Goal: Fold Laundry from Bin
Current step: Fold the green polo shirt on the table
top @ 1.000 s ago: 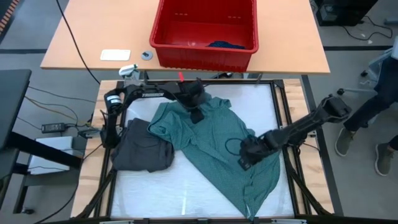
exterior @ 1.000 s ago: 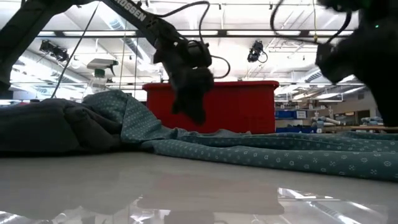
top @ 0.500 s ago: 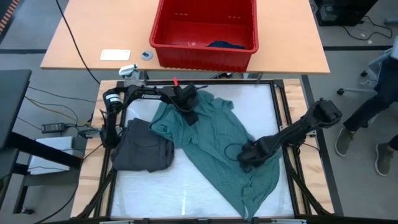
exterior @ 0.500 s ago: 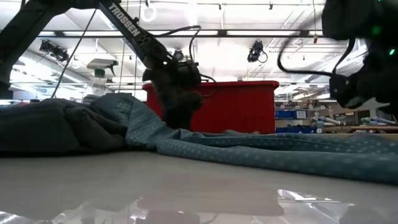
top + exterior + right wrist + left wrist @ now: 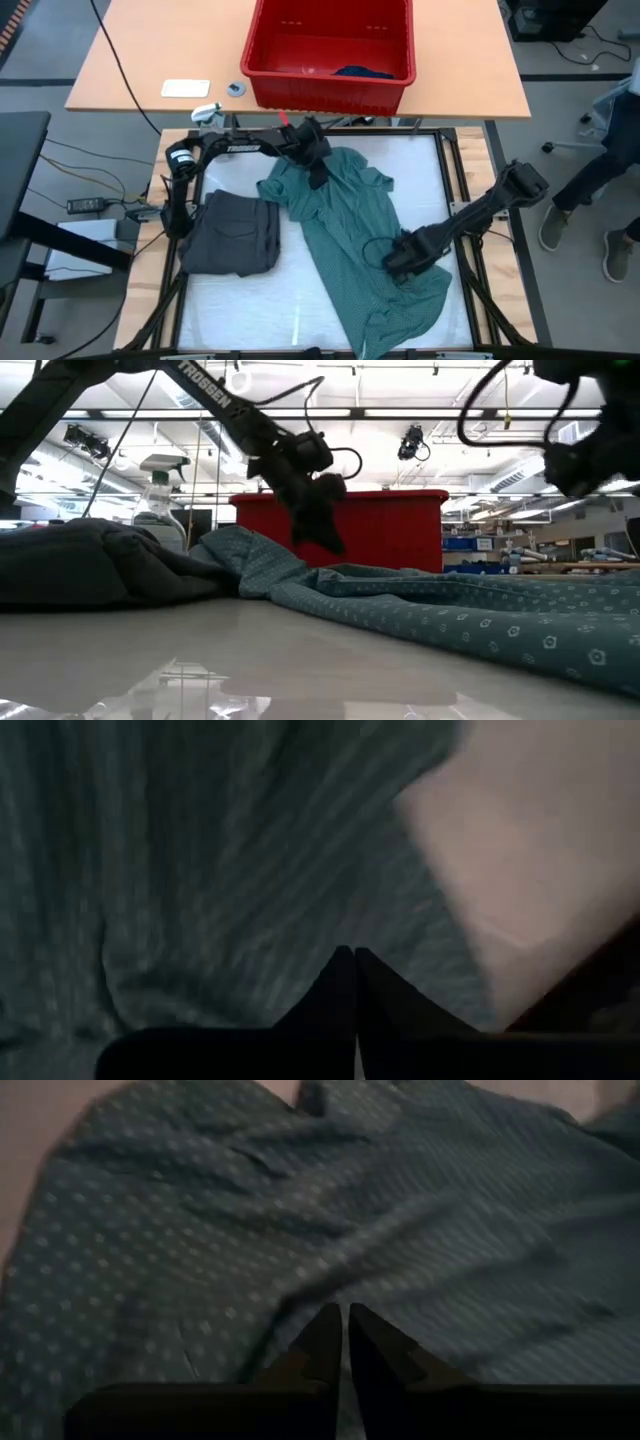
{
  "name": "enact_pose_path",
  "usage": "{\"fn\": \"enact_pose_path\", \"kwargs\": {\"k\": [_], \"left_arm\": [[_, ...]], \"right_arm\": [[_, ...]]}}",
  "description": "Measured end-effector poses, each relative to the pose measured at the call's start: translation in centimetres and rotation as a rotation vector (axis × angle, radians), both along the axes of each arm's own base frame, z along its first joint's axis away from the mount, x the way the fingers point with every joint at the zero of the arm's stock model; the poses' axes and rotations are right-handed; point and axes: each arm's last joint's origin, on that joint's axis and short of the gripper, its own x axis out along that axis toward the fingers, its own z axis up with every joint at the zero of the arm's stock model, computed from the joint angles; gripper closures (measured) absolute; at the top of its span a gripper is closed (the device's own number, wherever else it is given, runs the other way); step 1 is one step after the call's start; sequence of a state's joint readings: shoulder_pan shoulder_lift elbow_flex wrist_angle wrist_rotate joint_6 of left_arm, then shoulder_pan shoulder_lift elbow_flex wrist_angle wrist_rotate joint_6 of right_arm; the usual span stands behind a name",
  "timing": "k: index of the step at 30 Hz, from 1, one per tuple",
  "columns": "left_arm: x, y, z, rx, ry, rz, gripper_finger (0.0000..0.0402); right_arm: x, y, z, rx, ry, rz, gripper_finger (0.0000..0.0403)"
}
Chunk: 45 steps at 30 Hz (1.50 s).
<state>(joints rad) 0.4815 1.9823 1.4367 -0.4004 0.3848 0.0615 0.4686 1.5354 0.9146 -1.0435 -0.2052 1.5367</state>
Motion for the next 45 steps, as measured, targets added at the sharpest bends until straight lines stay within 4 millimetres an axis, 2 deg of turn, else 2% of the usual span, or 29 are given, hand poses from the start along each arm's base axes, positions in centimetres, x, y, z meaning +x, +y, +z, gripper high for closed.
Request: {"fn": "enact_pose_path", "kwargs": {"k": [3, 6, 10, 13, 18, 21, 23, 27, 30, 34, 37, 39, 41, 45], "left_arm": [[0.0, -0.5, 1.0, -0.043, 0.057, -0.031, 0.0374], [0.1, -1.7, 1.0, -0.089, 0.109, -0.039, 0.0374], [0.0, -3.5, -0.4, -0.298, 0.149, 0.022, 0.0375], [-0.2, -5.3, -1.4, -0.362, 0.205, 0.071, 0.0375], [0.0, -8.8, -0.9, -0.285, 0.237, 0.12, 0.0375], [0.5, -10.5, -0.9, -0.252, 0.251, 0.134, 0.0375], [0.9, -11.7, -0.9, -0.253, 0.244, 0.129, 0.0375], [1.2, -13.9, -1.1, -0.266, 0.264, 0.103, 0.0375], [1.3, -15.3, -1.1, -0.264, 0.277, 0.071, 0.0375], [1.1, -16.8, -1.2, -0.269, 0.316, 0.05, 0.0375], [0.8, -17.4, -0.7, -0.284, 0.327, 0.064, 0.0375], [0.5, -17.4, 0.6, -0.286, 0.298, 0.075, 0.0375], [0.1, -16.9, 2.0, -0.261, 0.252, 0.102, 0.0375], [-1.1, -14.4, 4.3, -0.18, 0.197, 0.215, 0.0375]], "right_arm": [[-0.1, -1.9, 1.2, -0.083, -0.051, 0.006, 0.0399], [0.6, -4.3, 1.6, -0.15, -0.119, 0.039, 0.0399], [2.0, -8.6, 1.1, -0.227, -0.19, 0.105, 0.0399], [3.3, -12.4, 0.8, -0.297, -0.312, 0.114, 0.0399], [4.6, -19.1, 0.9, -0.43, -0.489, 0.078, 0.04], [4.3, -22.3, -0.3, -0.422, -0.468, 0.072, 0.04], [3.7, -23.8, -1.8, -0.376, -0.394, 0.093, 0.04], [2.5, -25.3, -4.0, -0.284, -0.247, 0.15, 0.0401], [1.2, -25.0, -4.4, -0.198, -0.104, 0.186, 0.0401], [-0.5, -23.0, -3.6, -0.002, -0.022, 0.209, 0.0401], [-0.9, -21.7, -1.9, 0.144, -0.127, 0.222, 0.04], [-1.1, -21.3, -0.7, 0.125, -0.162, 0.242, 0.04], [-0.9, -21.5, 0.7, 0.017, -0.203, 0.254, 0.04], [0.1, -23.1, 2.4, -0.238, -0.34, 0.241, 0.04]]}}
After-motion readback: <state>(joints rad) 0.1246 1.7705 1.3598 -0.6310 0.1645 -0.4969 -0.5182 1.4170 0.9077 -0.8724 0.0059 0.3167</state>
